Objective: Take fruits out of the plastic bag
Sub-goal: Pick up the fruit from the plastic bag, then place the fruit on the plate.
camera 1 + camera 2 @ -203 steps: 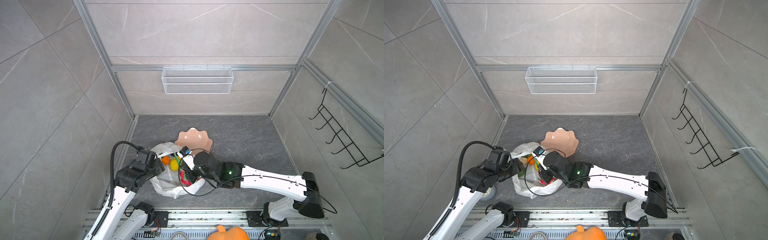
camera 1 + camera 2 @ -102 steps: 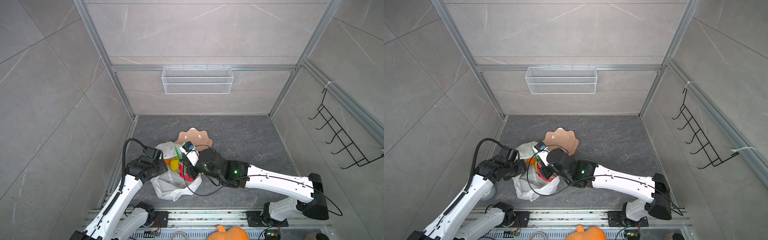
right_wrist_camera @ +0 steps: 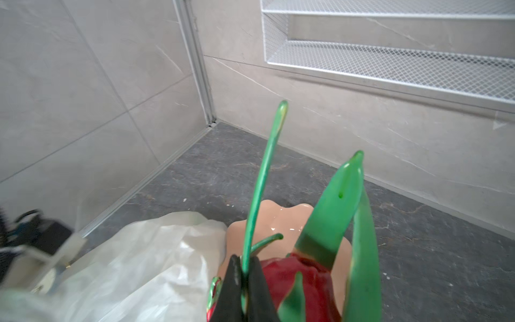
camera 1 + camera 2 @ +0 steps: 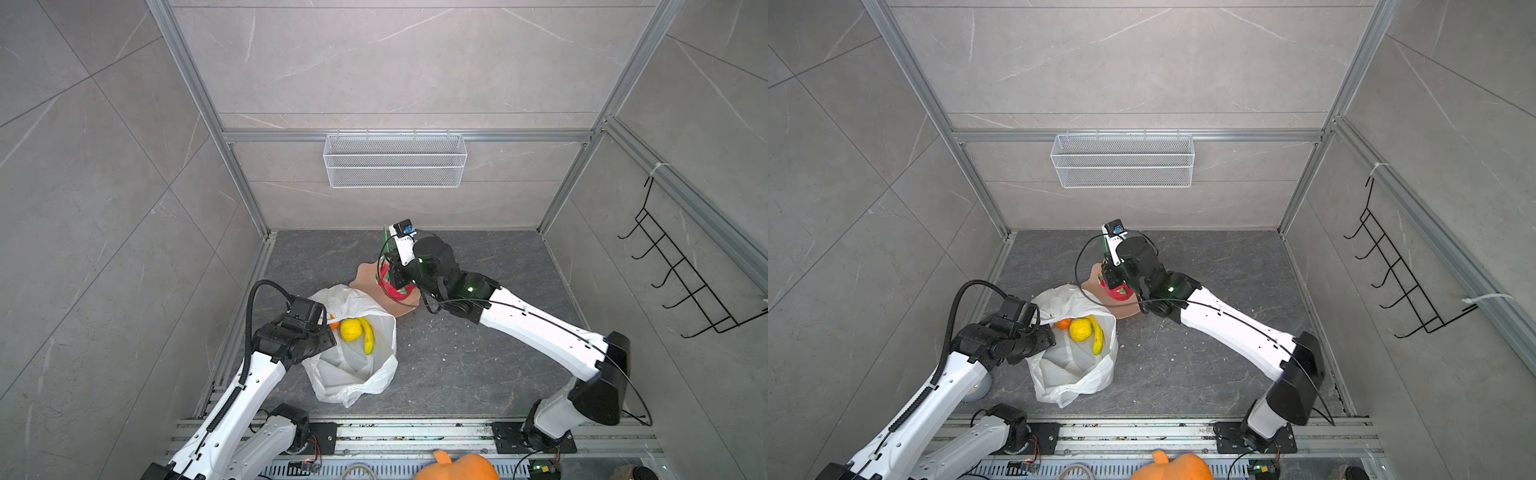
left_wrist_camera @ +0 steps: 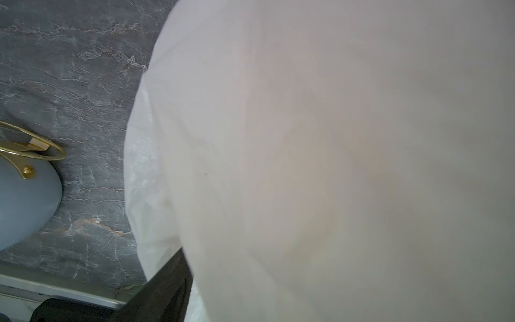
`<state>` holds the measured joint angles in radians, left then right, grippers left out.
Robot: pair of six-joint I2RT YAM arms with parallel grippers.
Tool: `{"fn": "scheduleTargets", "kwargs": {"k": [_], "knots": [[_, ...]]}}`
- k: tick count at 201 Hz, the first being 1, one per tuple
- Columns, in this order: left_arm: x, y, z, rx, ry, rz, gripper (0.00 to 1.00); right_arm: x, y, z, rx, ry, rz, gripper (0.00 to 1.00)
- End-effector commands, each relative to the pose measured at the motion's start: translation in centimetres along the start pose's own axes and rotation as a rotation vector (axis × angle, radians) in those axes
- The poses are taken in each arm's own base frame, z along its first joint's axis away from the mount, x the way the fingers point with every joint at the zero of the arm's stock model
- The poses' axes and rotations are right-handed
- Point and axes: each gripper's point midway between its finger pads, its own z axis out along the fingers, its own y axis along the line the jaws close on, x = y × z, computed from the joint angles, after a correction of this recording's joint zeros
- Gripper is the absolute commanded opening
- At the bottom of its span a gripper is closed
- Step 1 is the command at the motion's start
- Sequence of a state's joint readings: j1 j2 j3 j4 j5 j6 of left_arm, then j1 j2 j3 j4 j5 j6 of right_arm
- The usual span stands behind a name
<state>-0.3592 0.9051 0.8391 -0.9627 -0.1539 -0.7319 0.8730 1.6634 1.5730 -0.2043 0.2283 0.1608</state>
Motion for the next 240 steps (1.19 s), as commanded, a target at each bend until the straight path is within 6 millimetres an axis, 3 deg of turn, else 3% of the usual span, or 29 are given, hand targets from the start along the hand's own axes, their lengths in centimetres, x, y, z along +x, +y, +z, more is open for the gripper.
{"fn": "scheduleTargets", "kwargs": {"k": [1, 34, 80, 156, 201, 221, 240], "knots": [[-0.2, -0.3, -0.5, 0.032, -0.024, 0.001, 0.73, 0.6, -1.8, 4.3, 0.021, 0.004, 0.041, 0.0], [-0.2, -0.3, -0.7, 0.052, -0.039, -0.003, 0.73, 3.4, -3.4, 9.8, 0.075, 0.079, 0.012, 0.0], [-0.2, -0.2, -1.0, 0.062, -0.052, -0.01, 0.72, 7.4, -4.2, 15.3, 0.105, 0.15, 0.017, 0.0], [0.0, -0.2, -0.7, 0.065, -0.05, -0.009, 0.73, 10.4, -6.0, 19.3, 0.199, 0.211, -0.011, 0.0], [0.2, -0.2, -0.5, 0.07, -0.043, -0.011, 0.72, 11.0, -6.9, 20.3, 0.244, 0.257, -0.028, 0.0], [0.1, -0.2, -0.6, 0.073, -0.05, -0.016, 0.72, 10.5, -6.7, 20.0, 0.234, 0.252, -0.025, 0.34], [0.1, -0.2, -0.6, 0.074, -0.051, -0.017, 0.72, 9.5, -6.4, 19.5, 0.222, 0.235, -0.021, 0.48]]}}
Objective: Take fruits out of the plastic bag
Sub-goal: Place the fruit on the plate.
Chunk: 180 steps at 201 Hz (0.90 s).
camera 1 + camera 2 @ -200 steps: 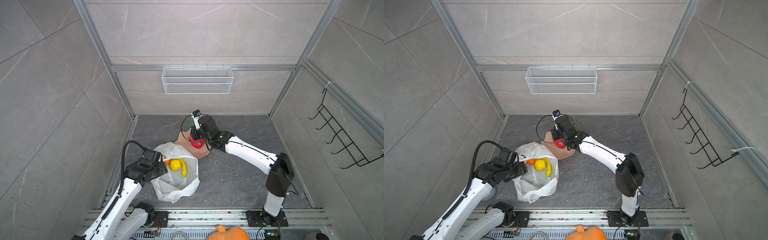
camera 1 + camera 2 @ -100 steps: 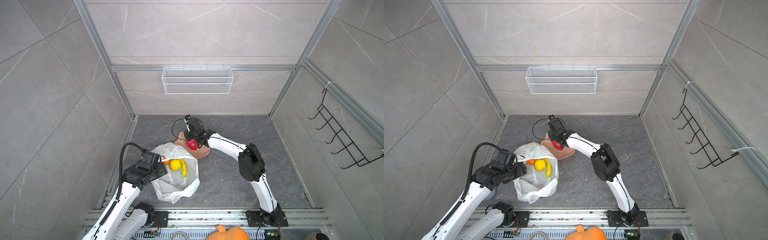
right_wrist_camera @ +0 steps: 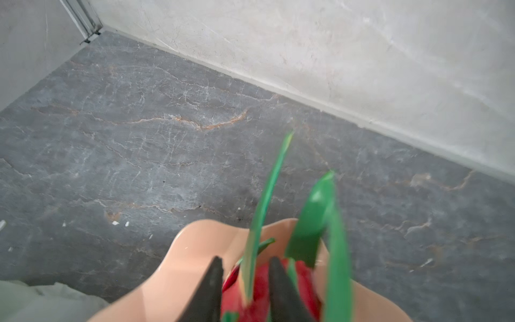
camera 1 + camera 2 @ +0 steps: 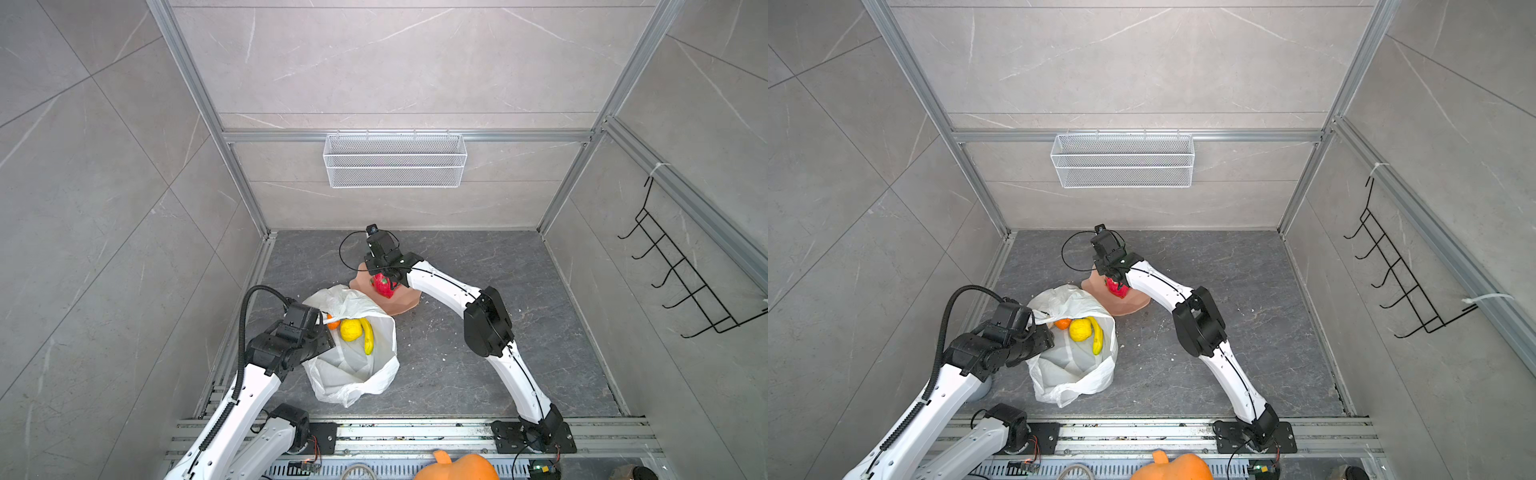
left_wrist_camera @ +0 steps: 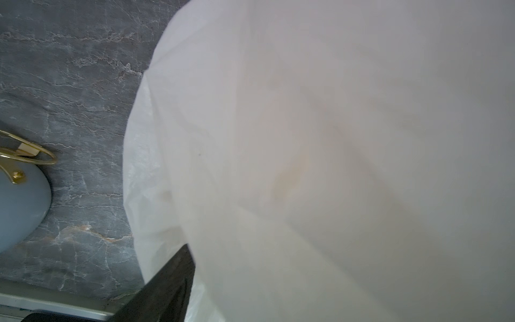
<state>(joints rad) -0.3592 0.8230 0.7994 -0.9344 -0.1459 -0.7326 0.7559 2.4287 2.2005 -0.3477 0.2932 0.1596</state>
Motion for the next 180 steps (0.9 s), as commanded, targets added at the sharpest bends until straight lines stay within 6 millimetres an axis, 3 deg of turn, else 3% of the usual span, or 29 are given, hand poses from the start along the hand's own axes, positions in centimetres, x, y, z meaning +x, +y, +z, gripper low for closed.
{"fn": "scheduleTargets", "kwargs": {"k": [1, 41, 92, 144, 180], "knots": [[0.0, -0.2, 0.0, 0.019, -0.004, -0.009, 0.72, -1.6, -0.5, -1.3, 0.011, -0.021, 0.001, 0.48], [0.0, -0.2, 0.0, 0.02, -0.004, -0.009, 0.72, -3.3, -0.7, -3.2, 0.001, -0.044, 0.003, 0.52], [0.0, -0.2, 0.1, 0.017, -0.001, -0.007, 0.72, -5.6, -1.1, -9.0, -0.041, -0.098, 0.033, 0.54], [0.0, -0.3, 0.2, 0.018, 0.0, -0.007, 0.72, -4.2, -1.1, -13.9, -0.088, -0.074, 0.056, 0.55], [-0.1, -0.5, 0.2, 0.025, 0.0, -0.014, 0.71, -2.2, 3.0, -20.8, -0.222, -0.057, 0.009, 0.57]]}}
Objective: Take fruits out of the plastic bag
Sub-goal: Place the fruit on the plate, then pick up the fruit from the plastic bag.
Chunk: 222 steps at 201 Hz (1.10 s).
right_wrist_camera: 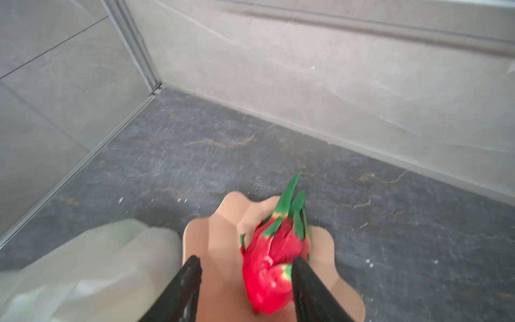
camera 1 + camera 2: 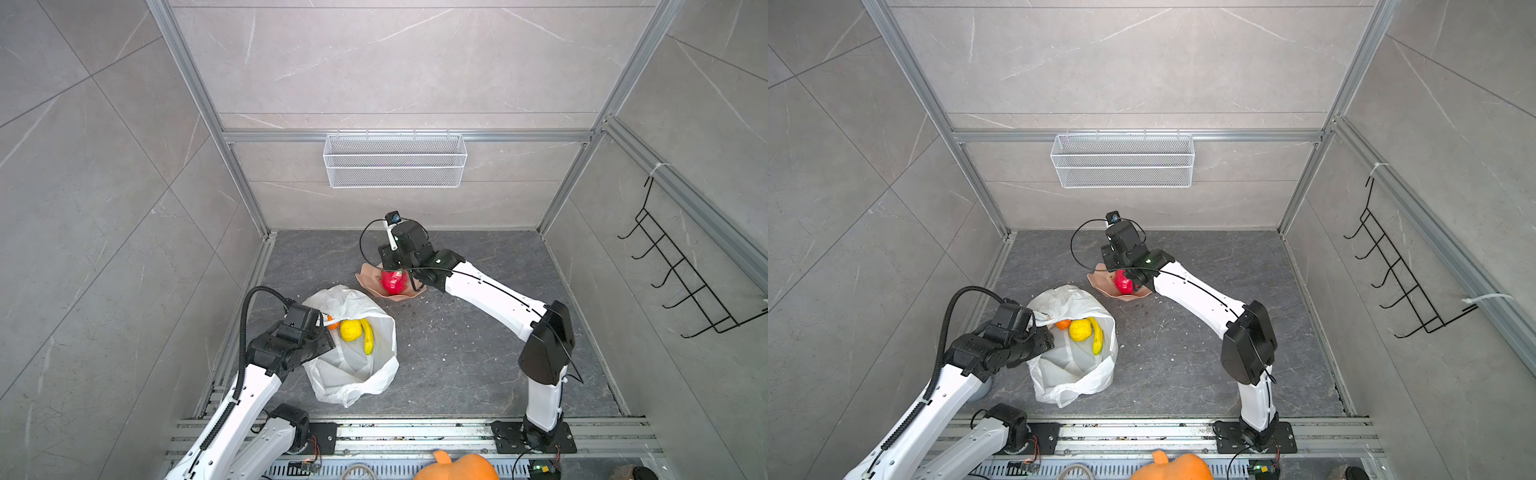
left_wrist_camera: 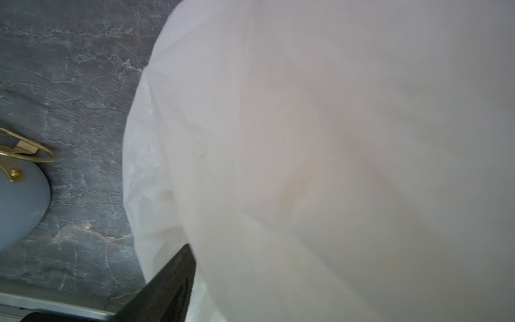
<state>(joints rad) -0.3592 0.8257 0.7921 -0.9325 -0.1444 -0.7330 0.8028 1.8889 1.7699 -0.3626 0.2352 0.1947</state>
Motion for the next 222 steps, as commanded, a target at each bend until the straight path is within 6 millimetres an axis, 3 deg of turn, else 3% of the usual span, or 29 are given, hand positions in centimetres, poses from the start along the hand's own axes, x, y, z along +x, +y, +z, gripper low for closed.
{"fn": "scheduleTargets", "kwargs": {"k": [1, 39, 77, 91, 119, 144, 168, 194, 222], "knots": [[-0.3, -0.5, 0.0, 0.028, -0.007, -0.015, 0.71, 1.2, 4.1, -4.7, -0.113, 0.024, -0.021, 0.57], [-0.5, -0.5, -0.5, 0.039, -0.031, -0.021, 0.71, 4.4, 8.8, -9.7, -0.195, 0.061, -0.096, 0.57], [-0.5, -0.2, -0.7, 0.034, -0.04, -0.025, 0.72, 5.8, 12.0, -14.4, -0.273, 0.065, -0.152, 0.57], [-0.5, -0.1, -0.7, 0.031, -0.041, -0.028, 0.72, 6.8, 14.0, -16.3, -0.325, 0.072, -0.174, 0.57], [-0.7, 0.0, -0.9, 0.028, -0.06, -0.034, 0.72, 9.8, 17.7, -18.2, -0.404, 0.131, -0.209, 0.57], [-1.0, -0.1, -0.9, 0.027, -0.069, -0.037, 0.72, 12.7, 20.4, -17.1, -0.423, 0.209, -0.239, 0.57], [-1.1, 0.0, -0.8, 0.025, -0.076, -0.041, 0.72, 14.9, 21.6, -15.0, -0.409, 0.259, -0.244, 0.57], [-0.9, 0.0, -0.5, 0.027, -0.07, -0.045, 0.73, 16.9, 22.1, -13.1, -0.388, 0.303, -0.252, 0.58], [-0.5, -0.2, -0.2, 0.045, -0.056, -0.057, 0.73, 18.9, 21.3, -10.5, -0.328, 0.361, -0.248, 0.58]]}}
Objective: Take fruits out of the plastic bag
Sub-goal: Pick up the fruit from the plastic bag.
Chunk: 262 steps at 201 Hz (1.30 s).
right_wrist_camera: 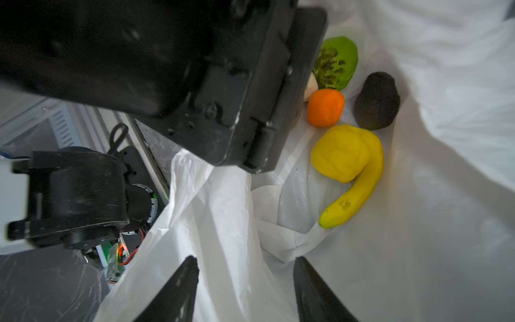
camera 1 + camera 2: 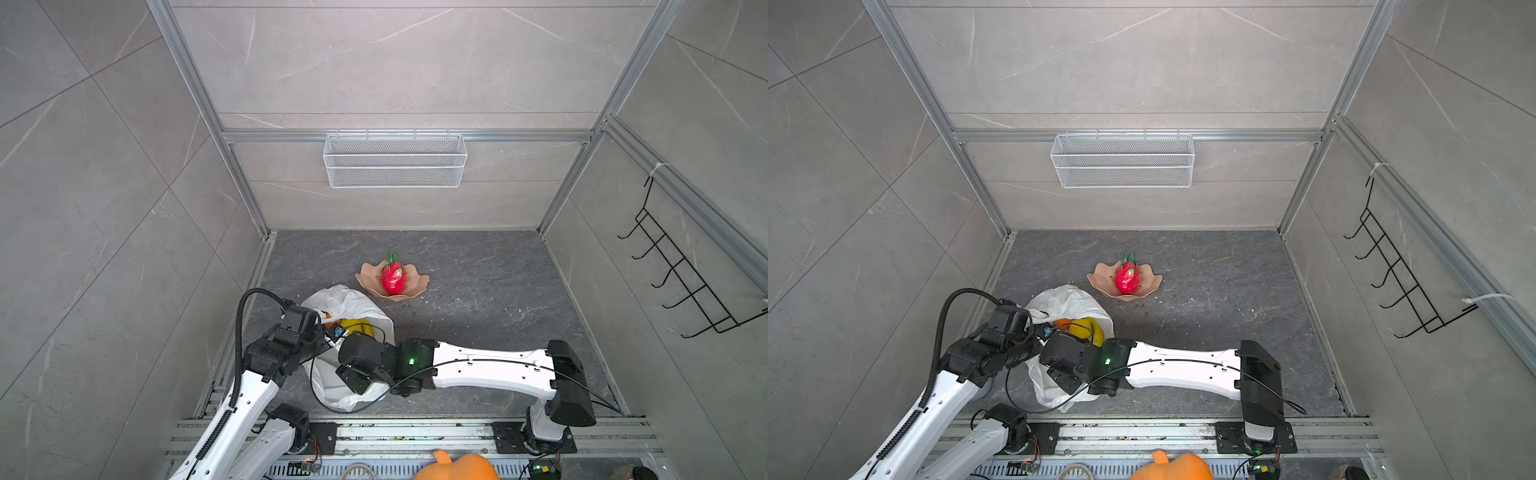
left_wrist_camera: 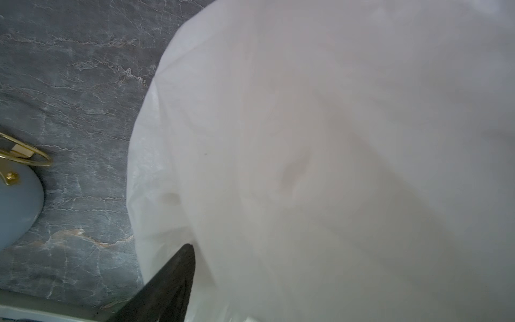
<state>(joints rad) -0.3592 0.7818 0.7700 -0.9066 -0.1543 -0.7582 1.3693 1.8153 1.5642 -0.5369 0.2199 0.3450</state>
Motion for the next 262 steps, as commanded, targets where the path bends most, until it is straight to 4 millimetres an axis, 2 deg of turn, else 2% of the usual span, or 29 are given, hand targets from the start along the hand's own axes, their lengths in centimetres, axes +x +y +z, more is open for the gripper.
{"fn": "scheduleTargets", "kwargs": {"k": [1, 51, 86, 105, 119, 134, 162, 196, 205, 226, 243, 262], "knots": [[-0.2, -0.2, 0.1, 0.019, -0.014, -0.026, 0.73, 0.6, -1.3, 1.5, 0.035, 0.043, 0.047, 0.58], [0.8, 1.0, 0.8, -0.003, -0.016, -0.069, 0.73, 3.1, -4.2, 5.9, 0.092, 0.131, 0.092, 0.59], [2.2, 1.7, 1.9, -0.004, 0.013, -0.118, 0.72, 4.9, -4.7, 7.8, 0.088, 0.146, 0.094, 0.63], [3.1, 2.1, 2.7, -0.015, 0.041, -0.131, 0.72, 6.4, -4.7, 8.8, 0.078, 0.153, 0.108, 0.67], [3.6, 2.2, 3.3, -0.024, 0.063, -0.137, 0.72, 6.6, -5.3, 9.2, 0.102, 0.148, 0.11, 0.71], [4.1, 2.2, 4.1, -0.027, 0.086, -0.139, 0.72, 5.8, -6.7, 9.4, 0.136, 0.137, 0.13, 0.74], [4.5, 2.3, 4.7, -0.032, 0.1, -0.143, 0.68, 2.2, -8.5, 9.1, 0.163, 0.071, 0.145, 0.75], [4.2, 2.2, 4.5, -0.022, 0.082, -0.144, 0.65, 0.0, -11.2, 11.1, 0.223, 0.087, 0.139, 0.71], [4.3, 2.3, 4.6, -0.025, 0.085, -0.142, 0.65, -0.5, -11.4, 11.6, 0.216, 0.086, 0.139, 0.69], [4.7, 2.5, 4.7, -0.029, 0.095, -0.14, 0.64, -1.7, -10.6, 12.4, 0.17, 0.084, 0.114, 0.65], [4.8, 2.6, 4.8, -0.026, 0.094, -0.144, 0.63, -2.2, -10.6, 13.2, 0.178, 0.093, 0.111, 0.64], [4.8, 2.6, 4.7, -0.024, 0.092, -0.144, 0.63, -2.0, -11.4, 14.1, 0.235, 0.121, 0.103, 0.65]]}}
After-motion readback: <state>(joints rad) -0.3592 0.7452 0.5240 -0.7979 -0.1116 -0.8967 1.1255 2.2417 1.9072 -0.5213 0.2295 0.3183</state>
